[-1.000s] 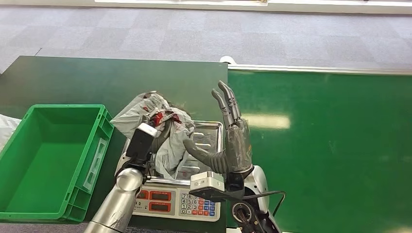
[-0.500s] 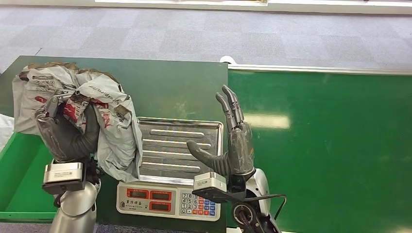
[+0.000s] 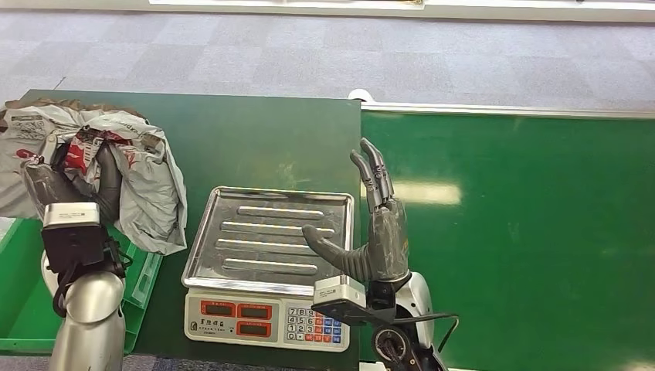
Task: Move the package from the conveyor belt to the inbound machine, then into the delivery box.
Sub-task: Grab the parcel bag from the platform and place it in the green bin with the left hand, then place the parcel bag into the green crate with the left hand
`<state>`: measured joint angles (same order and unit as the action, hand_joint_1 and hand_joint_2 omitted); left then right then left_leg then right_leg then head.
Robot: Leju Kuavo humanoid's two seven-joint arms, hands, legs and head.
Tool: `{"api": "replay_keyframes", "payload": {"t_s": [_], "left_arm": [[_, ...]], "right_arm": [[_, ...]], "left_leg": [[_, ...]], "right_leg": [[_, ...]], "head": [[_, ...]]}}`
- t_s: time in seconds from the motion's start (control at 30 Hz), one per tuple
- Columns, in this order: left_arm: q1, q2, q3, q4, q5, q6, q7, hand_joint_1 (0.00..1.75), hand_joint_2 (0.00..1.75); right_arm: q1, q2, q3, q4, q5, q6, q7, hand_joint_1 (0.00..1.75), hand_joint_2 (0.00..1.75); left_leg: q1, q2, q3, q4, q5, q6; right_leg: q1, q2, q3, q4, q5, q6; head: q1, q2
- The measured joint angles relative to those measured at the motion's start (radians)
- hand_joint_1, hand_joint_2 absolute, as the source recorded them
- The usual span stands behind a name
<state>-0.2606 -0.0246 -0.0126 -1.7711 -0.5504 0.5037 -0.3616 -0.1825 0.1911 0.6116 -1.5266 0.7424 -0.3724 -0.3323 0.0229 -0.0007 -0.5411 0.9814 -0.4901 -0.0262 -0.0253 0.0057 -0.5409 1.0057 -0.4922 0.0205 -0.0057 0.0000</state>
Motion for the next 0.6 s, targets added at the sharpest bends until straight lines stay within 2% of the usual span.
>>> {"api": "replay_keyframes", "payload": {"t_s": [0.13, 0.27, 0.4, 0.5, 0.6], "left_arm": [[-0.010, 0.004, 0.047, 0.042, 0.000, -0.009, -0.002, 1.30, 1.75], [-0.019, 0.010, 0.086, 0.086, -0.036, -0.020, 0.058, 1.29, 1.75], [-0.048, 0.025, 0.158, 0.189, -0.120, 0.024, 0.080, 1.28, 1.75], [-0.079, 0.035, 0.208, 0.272, -0.197, 0.057, 0.111, 0.99, 1.75], [-0.107, 0.044, 0.239, 0.340, -0.254, 0.073, 0.143, 0.62, 1.75]], "right_arm": [[0.002, 0.000, -0.004, 0.000, -0.001, 0.000, 0.000, 0.00, 1.75], [0.003, 0.000, -0.005, 0.000, -0.006, 0.007, 0.000, 0.00, 1.75], [0.003, 0.000, -0.006, 0.000, -0.009, 0.014, 0.000, 0.00, 1.75], [0.002, 0.000, -0.007, 0.000, -0.011, 0.014, 0.000, 0.00, 1.75], [0.002, 0.000, -0.007, 0.000, -0.013, 0.013, 0.000, 0.00, 1.75]], "left_leg": [[0.000, 0.000, 0.000, 0.000, 0.000, 0.000], [0.000, 0.000, 0.000, 0.000, 0.000, 0.000], [0.000, 0.000, 0.000, 0.000, 0.000, 0.000], [0.000, 0.000, 0.000, 0.000, 0.000, 0.000], [0.000, 0.000, 0.000, 0.000, 0.000, 0.000]], "right_leg": [[0.000, 0.000, 0.000, 0.000, 0.000, 0.000], [0.000, 0.000, 0.000, 0.000, 0.000, 0.000], [0.000, 0.001, -0.001, 0.000, 0.000, 0.000], [0.000, 0.001, 0.000, 0.000, 0.000, 0.000], [0.000, 0.001, 0.000, 0.000, 0.000, 0.000]], "head": [[0.000, 0.000], [0.000, 0.000], [0.000, 0.000], [0.000, 0.000], [0.000, 0.000]]}}
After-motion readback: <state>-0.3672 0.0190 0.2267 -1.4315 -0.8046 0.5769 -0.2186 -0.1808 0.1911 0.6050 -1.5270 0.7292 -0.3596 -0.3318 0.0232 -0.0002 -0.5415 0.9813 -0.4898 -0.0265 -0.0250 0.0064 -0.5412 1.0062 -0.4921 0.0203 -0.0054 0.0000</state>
